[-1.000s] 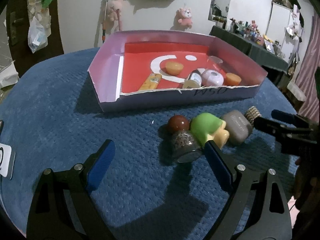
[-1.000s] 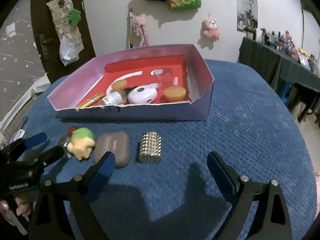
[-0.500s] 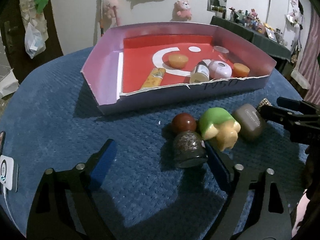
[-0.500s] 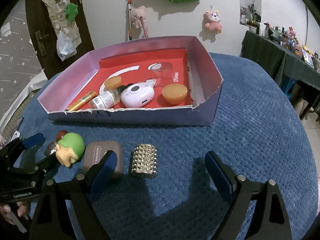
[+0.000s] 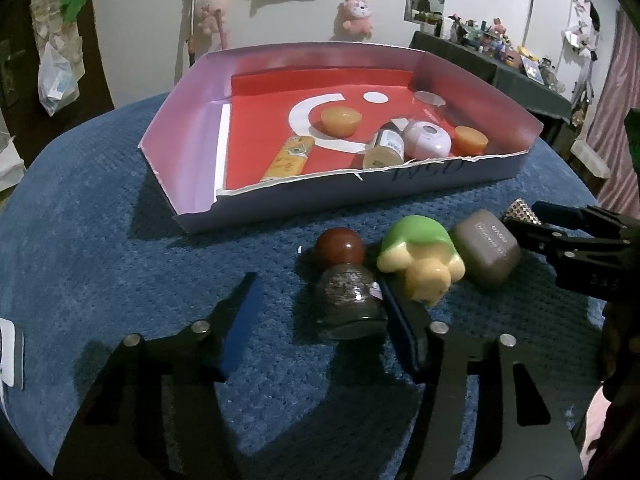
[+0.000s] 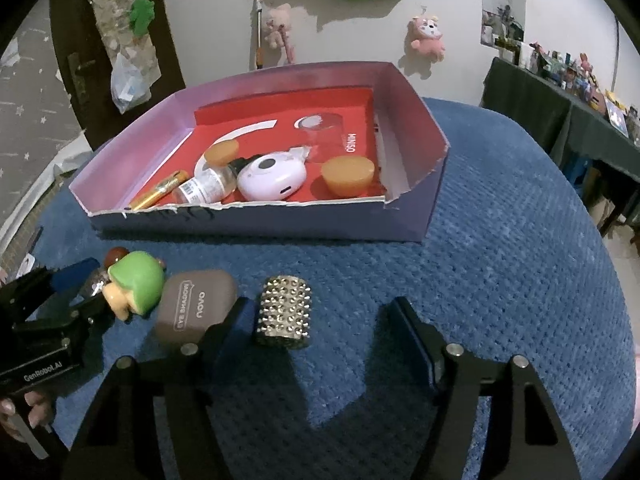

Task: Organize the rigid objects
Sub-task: 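Grasp the dark round jar with the left tool while the right tool grasps the studded roller, then carry the dark jar and studded roller with both tools into the pink box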

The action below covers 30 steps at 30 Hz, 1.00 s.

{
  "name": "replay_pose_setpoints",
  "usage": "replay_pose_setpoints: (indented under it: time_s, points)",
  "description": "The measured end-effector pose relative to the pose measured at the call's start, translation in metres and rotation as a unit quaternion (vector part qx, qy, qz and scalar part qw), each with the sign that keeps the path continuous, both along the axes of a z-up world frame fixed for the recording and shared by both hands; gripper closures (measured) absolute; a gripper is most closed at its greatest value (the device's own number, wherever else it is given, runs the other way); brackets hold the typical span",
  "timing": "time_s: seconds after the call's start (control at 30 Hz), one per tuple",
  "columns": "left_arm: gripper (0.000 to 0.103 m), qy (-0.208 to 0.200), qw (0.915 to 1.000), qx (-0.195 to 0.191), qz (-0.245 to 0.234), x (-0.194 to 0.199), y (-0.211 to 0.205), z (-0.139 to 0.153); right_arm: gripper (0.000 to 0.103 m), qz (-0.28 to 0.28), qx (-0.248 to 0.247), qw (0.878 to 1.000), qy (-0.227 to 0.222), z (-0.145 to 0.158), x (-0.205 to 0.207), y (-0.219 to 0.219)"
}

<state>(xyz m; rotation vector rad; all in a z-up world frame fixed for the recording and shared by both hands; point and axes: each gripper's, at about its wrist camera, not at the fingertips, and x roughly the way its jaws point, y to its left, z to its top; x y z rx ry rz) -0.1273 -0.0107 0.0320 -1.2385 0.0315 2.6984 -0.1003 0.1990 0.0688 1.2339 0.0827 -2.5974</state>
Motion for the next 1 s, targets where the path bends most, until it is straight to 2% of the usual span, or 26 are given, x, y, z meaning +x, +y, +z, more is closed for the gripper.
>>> replay_pose_setpoints:
  time_s: [0.17, 0.2, 0.23, 0.27, 0.3, 0.37, 0.73, 1.0]
  points:
    - [0.062, -0.002, 0.9999, 0.008, -0.011, -0.001, 0.003, 0.001, 0.038, 0.01, 0.009, 1.0, 0.001, 0.0, 0.0, -0.005]
    - [0.067, -0.003, 0.9998, 0.013, -0.015, -0.001, 0.003, 0.002, 0.041, 0.014, 0.013, 1.0, 0.002, 0.0, 0.0, -0.007]
    - [0.072, -0.005, 0.9997, 0.017, -0.019, -0.001, 0.004, 0.002, 0.046, 0.015, 0.017, 1.0, 0.004, -0.001, 0.001, -0.007]
    - [0.072, -0.005, 0.9996, 0.017, -0.02, -0.001, 0.005, 0.002, 0.05, 0.018, 0.019, 1.0, 0.006, 0.0, 0.001, -0.009]
    - [0.072, -0.004, 0.9997, 0.015, -0.02, 0.0, 0.005, 0.002, 0.063, 0.023, 0.019, 1.0, 0.008, 0.0, 0.002, -0.01]
    - [0.072, -0.004, 0.9997, 0.016, -0.02, 0.0, 0.006, 0.003, 0.076, 0.032, 0.014, 0.999, 0.012, 0.001, 0.003, -0.011]
    - [0.073, 0.014, 0.9992, 0.035, -0.01, 0.003, -0.004, 0.021, 0.076, 0.044, -0.007, 0.998, 0.054, 0.027, 0.016, -0.01]
    - [0.073, 0.018, 0.9992, 0.035, -0.009, 0.007, -0.006, 0.023, 0.076, 0.05, -0.01, 0.998, 0.048, 0.024, 0.018, -0.015]
